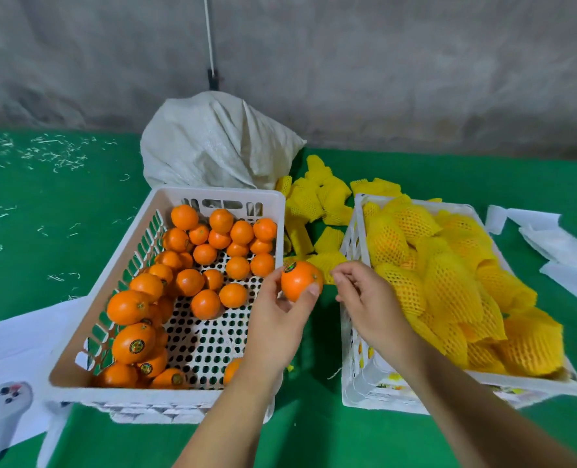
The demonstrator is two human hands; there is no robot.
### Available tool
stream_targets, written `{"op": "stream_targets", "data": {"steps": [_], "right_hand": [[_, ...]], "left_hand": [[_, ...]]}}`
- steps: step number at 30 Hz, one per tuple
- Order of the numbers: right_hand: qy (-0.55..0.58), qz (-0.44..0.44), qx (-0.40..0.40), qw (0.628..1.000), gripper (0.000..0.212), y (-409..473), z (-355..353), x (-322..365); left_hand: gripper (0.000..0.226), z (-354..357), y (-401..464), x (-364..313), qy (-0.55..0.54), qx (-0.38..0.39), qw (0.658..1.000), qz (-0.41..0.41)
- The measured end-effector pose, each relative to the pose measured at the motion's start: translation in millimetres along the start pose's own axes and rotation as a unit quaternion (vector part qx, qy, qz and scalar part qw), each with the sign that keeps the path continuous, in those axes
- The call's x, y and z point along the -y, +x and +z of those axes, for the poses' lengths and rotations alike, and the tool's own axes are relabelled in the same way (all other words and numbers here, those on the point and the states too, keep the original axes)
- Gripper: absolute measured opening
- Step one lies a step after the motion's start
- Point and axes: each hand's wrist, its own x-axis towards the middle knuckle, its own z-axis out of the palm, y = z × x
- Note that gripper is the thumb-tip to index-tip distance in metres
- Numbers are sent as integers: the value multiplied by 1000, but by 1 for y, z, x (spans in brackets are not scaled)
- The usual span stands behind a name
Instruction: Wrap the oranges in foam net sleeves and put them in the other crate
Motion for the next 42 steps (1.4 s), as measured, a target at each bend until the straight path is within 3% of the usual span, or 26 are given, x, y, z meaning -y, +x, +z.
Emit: {"op": "stream_targets", "data": {"steps": [5,9,13,18,24,27,30,36,40,42], "right_hand": [[24,19,2,1000,11,-5,-2,0],[48,32,89,994,9,-7,-1,2],[47,57,155,985,16,-6,-2,3],[87,79,145,982,36,-3,-5,8],[138,97,119,978,10,1,-2,3],[138,97,108,980,19,3,1,-2],[130,79,84,985,14,5,3,-8],[19,16,-8,1000,11,5,1,-11],[91,36,-8,995,8,4,0,-11],[148,69,13,986,22,5,2,-11]], "left_hand": [[57,10,-7,3,-81,14,996,-25],[55,1,-4,9,-131,50,988,-67],[54,-3,-3,9,-102,100,986,-82],[45,-4,-1,7,-112,95,985,-86],[52,-3,-4,7,-88,126,985,-78],[57,-4,-6,10,-85,125,986,-74],[50,-4,-8,10,-70,134,986,-70],[66,4,-7,11,-25,108,993,-51],[52,12,-6,9,6,76,997,-20],[59,14,0,6,23,76,997,-15]]}}
